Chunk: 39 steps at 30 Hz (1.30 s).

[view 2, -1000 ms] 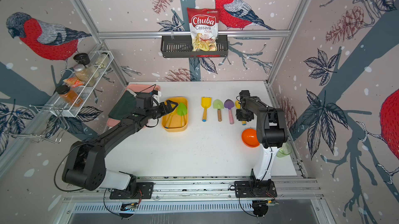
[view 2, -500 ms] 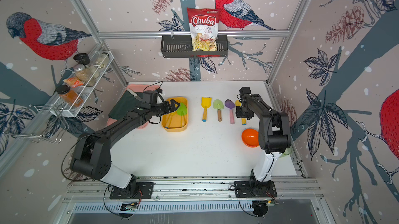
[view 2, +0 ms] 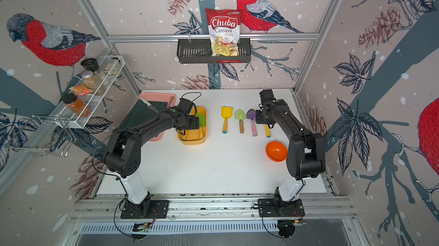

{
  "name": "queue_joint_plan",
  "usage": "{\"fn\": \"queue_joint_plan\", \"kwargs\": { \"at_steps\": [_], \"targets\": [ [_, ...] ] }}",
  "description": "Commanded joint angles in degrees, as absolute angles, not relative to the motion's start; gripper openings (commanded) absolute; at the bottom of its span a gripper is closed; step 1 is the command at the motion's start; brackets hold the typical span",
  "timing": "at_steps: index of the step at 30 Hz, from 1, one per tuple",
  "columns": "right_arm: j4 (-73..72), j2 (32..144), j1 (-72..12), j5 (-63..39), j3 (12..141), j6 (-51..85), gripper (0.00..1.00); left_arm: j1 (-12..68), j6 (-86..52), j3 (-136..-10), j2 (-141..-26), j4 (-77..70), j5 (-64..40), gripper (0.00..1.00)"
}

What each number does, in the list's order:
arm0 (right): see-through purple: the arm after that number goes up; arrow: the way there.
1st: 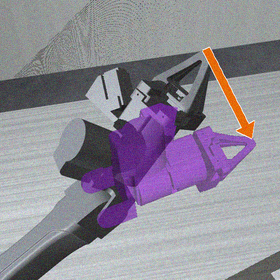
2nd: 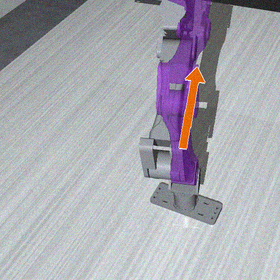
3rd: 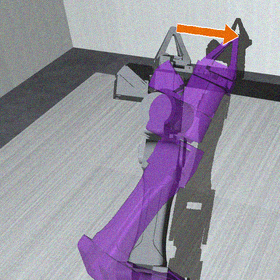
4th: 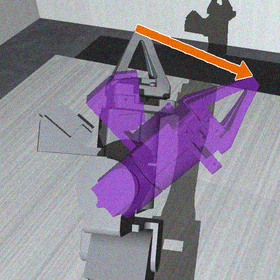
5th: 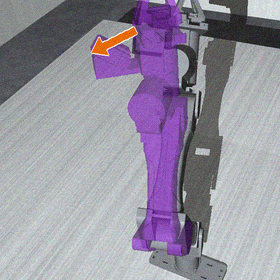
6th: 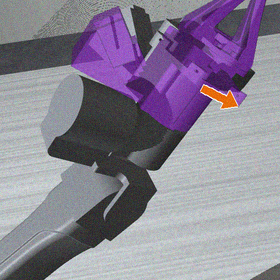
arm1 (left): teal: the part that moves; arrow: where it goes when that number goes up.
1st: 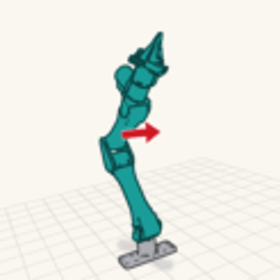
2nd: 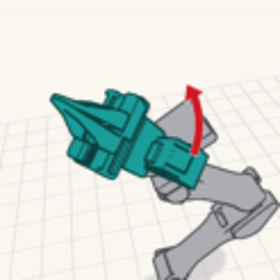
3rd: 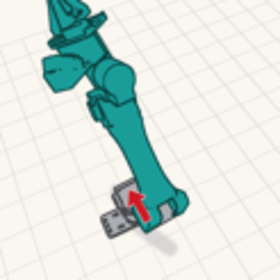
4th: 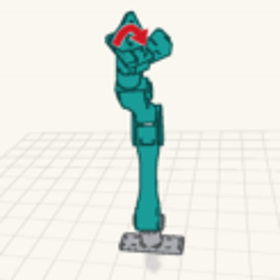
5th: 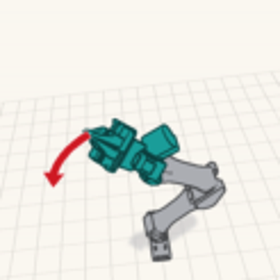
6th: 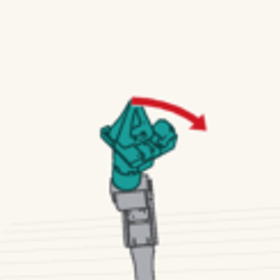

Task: Take the shovel out of the storage box
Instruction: Pick up the shovel from the storage box.

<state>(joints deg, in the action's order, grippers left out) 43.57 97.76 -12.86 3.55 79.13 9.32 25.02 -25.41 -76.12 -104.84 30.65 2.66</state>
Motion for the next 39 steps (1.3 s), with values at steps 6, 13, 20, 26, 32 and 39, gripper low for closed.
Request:
{"fn": "queue_joint_plan", "kwargs": {
  "at_steps": [6,13,20,26,32,39],
  "targets": [
    [41.3,96.1,-16.2,1.4,80.2,11.2,0.43,25.1,-24.9,-78.7,-109.7,35.1,6.2,0.73],
    [39.0,92.1,-16.6,-1.0,80.1,11.9,0.43,25.1,-24.9,-79.1,-112.7,34.5,6.3,0.75],
    [38.8,91.2,-16.6,-0.6,79.7,11.4,0.42,24.7,-24.4,-79.9,-115.1,33.7,4.3,0.62],
    [38.0,91.3,-16.7,-1.6,78.9,11.5,0.41,24.3,-23.9,-80.9,-116.6,33.9,4.2,0.43],
    [37.7,91.6,-17.1,-1.9,79.1,11.3,0.41,23.2,-23.3,-80.0,-116.2,32.8,2.9,0.16],
    [36.5,92.3,-18.5,-4.9,79.8,11.5,0.41,22.0,-23.5,-78.6,-110.8,31.0,0.0,0.07]
  ]
}}
